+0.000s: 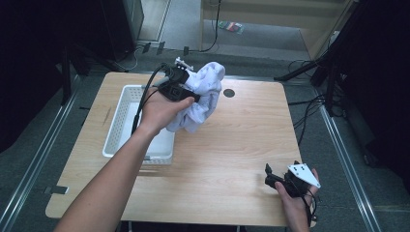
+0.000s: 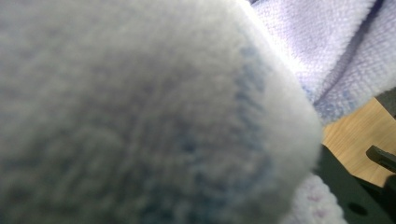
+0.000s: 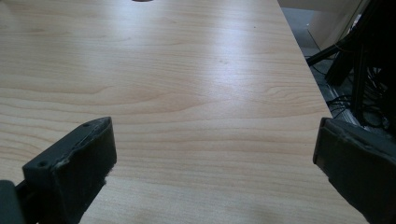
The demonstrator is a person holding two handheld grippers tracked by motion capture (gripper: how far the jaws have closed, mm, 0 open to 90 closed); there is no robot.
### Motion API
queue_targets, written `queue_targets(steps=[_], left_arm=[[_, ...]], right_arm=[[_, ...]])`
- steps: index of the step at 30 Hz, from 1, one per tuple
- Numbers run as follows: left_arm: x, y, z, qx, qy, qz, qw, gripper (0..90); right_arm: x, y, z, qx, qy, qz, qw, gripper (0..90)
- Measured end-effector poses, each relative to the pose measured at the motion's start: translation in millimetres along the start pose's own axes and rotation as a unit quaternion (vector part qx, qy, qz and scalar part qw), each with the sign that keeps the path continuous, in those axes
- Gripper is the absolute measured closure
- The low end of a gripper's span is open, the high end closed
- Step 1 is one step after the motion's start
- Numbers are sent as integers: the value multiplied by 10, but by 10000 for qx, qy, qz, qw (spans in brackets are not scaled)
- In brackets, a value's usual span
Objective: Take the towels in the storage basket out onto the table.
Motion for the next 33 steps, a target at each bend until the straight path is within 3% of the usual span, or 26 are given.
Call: queue_targets(steps=[17, 23, 28, 33], left_arm=[[-176, -199, 401, 191, -143, 44, 9997, 630], [-234, -314, 605, 301, -260, -38, 9992, 623], [-313, -406, 794, 333, -315, 25, 9989, 574], [-366, -445, 883, 395, -420, 50, 9983, 545]], right_arm=[[4, 1, -1, -7, 0, -15, 10000, 0], [4, 1, 0, -6, -4, -18, 10000, 0], [4, 1, 1, -5, 1, -25, 10000, 0], [3, 1, 1, -8, 5, -23, 10000, 0]])
Point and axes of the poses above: each handheld gripper's, and its own axes: z roughly forward along the jaws, y roughly out of its top, x roughly to its left, the point moved 4 cm from there along z, roughly forward along the jaws, and after that the axes turned 4 degrees about y, right-handed, at the moved point
